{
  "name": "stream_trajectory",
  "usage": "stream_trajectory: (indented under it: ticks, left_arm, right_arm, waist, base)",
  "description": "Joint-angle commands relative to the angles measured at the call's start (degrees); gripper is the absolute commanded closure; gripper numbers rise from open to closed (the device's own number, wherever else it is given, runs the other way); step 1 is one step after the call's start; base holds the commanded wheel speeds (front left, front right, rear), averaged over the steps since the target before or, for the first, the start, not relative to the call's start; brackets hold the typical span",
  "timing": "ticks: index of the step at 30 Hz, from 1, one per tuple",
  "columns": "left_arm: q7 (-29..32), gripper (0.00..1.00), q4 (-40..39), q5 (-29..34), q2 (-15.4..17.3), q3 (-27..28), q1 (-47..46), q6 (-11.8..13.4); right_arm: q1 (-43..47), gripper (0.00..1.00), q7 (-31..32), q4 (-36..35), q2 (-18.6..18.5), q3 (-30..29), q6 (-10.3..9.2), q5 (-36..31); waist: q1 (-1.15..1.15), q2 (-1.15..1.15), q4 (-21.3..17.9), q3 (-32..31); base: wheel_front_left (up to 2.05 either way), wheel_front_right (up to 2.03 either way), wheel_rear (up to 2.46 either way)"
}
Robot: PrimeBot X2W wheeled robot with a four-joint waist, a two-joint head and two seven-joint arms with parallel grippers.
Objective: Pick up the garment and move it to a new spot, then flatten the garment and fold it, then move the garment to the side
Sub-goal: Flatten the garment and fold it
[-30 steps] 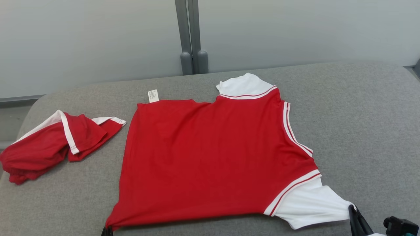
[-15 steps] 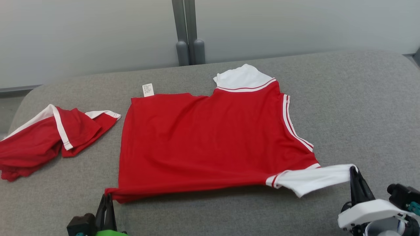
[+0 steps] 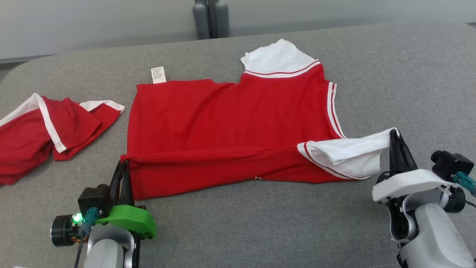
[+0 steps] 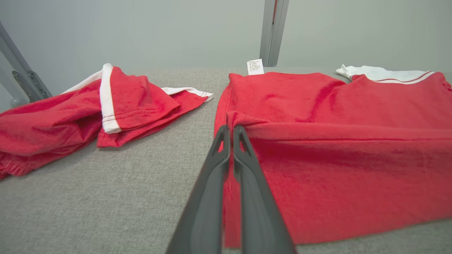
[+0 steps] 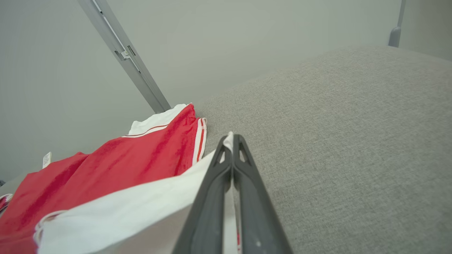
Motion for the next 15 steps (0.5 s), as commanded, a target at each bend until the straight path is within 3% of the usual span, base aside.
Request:
stream_trajectory:
  ticks: [1, 15]
  left_arm:
    - [0.0, 1.0, 0.6, 0.4, 0.4, 0.1, -1.8, 0.0]
    - [0.0, 1.0, 3.9, 3.3, 0.4, 0.4, -11.0, -0.5]
  right_arm:
    - [-1.7, 1.0, -0.2, 0.6, -0.1, 0.0, -0.1, -0.8]
    - [-12.0, 1.0, -0.2, 3.5, 0.1, 1.1, -0.09, -5.1]
  waist:
    - [0.0, 0.0, 0.2, 2.7]
    - [0.0, 0.0, 0.7, 10.0]
  base:
    - [0.0, 0.0, 0.0]
    - [0.0, 0.0, 0.0]
